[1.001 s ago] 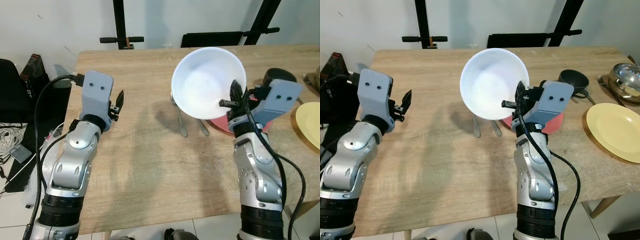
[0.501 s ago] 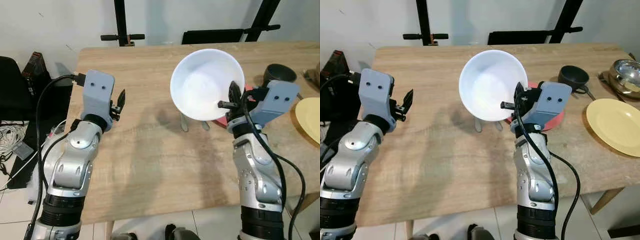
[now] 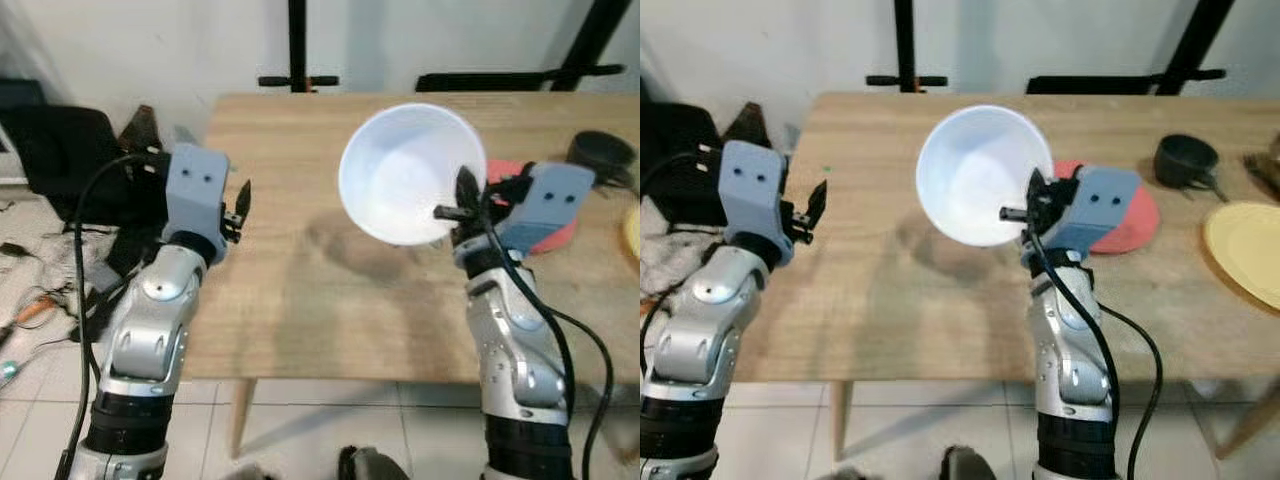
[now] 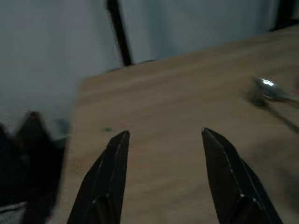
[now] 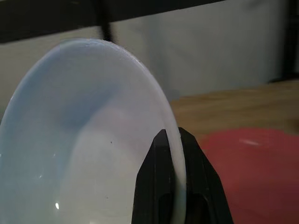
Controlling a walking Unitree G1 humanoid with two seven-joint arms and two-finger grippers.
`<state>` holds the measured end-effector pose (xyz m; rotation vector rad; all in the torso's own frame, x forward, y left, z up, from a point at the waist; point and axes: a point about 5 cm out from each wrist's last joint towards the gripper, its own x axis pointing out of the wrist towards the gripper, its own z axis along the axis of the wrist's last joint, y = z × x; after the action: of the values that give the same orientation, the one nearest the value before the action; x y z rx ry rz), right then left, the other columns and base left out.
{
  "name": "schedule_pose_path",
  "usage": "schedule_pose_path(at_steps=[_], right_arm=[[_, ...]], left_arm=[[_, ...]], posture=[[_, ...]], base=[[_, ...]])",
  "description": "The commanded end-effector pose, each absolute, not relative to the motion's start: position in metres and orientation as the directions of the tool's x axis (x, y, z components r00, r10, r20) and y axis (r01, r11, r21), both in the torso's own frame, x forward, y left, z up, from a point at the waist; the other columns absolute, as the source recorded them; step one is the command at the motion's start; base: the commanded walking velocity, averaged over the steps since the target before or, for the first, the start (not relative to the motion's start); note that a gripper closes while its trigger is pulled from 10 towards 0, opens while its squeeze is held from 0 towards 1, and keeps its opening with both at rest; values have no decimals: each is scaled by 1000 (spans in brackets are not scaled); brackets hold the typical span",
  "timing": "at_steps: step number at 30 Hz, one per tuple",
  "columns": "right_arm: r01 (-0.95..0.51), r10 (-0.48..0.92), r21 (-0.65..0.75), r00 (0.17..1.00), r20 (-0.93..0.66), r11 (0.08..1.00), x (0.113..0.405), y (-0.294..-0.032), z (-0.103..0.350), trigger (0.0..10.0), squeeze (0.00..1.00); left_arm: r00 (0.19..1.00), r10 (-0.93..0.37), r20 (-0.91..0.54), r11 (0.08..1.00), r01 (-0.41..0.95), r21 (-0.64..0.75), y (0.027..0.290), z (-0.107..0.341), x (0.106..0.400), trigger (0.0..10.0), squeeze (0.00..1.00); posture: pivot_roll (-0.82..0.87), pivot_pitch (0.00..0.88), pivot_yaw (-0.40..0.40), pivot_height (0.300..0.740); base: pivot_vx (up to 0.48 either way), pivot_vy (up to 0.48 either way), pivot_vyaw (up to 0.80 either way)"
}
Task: Setting the table
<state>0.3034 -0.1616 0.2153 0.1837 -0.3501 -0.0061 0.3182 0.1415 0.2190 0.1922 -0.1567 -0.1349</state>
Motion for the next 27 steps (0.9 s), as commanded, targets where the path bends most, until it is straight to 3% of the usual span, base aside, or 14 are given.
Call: schedule_pose_path(at_steps=[1,27], right_arm=[[-16,-46,181,942,333,983,302,-163,213,10000,0],[-14,-45,178,945,323,984,301,-163,211,10000,0]], left_arm=[[982,-141,126,973,114,200,144,215,319,10000,0],[981,-146,129,974,120,193,142,215,319,10000,0]], posture=[[-72,48,58,740],[-76,51,58,740]], base=[[-337,0,0],[-335,0,0]])
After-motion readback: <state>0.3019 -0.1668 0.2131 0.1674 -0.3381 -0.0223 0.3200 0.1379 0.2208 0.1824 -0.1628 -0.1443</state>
